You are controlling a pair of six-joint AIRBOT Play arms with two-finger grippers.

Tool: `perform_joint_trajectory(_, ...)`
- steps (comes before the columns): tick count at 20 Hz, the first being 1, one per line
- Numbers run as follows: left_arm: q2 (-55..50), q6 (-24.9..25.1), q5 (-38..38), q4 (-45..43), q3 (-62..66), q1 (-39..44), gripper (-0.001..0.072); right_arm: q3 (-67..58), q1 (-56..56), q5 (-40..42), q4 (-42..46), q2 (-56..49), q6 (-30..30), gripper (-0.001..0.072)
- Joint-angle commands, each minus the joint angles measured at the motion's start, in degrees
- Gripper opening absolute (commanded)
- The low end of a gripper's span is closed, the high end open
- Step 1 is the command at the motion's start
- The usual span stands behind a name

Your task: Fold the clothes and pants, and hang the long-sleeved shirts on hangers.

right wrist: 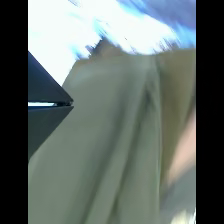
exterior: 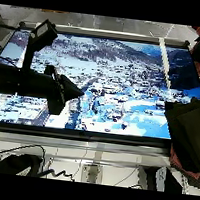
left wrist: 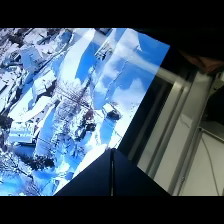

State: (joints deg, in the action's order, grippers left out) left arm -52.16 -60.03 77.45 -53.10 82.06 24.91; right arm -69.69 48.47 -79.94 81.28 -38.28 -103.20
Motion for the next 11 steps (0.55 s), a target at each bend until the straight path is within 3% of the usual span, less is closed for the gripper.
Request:
perform_joint_trajectory(1,0.04,0.0,-0.02,0.0,0.04,-0.02,0.0012,0.0,-15.21,1.84,-2.03,-0.13,7.85,0.0016)
perform_joint_trajectory(3,0.04,0.0,0.0,0.0,0.04,-0.02,0.0012,0.0,-25.2,1.16,3.28,-0.13,12.37,0.0015)
perform_joint_trajectory(6,0.04,0.0,-0.02,0.0,0.04,-0.02,0.0012,0.0,-36.39,1.88,13.27,-0.13,12.9,0.0016)
perform_joint_trajectory(11,0.04,0.0,-0.02,0.0,0.04,-0.02,0.0012,-0.02,-38.34,4.09,8.85,-0.11,12.85,0.0018)
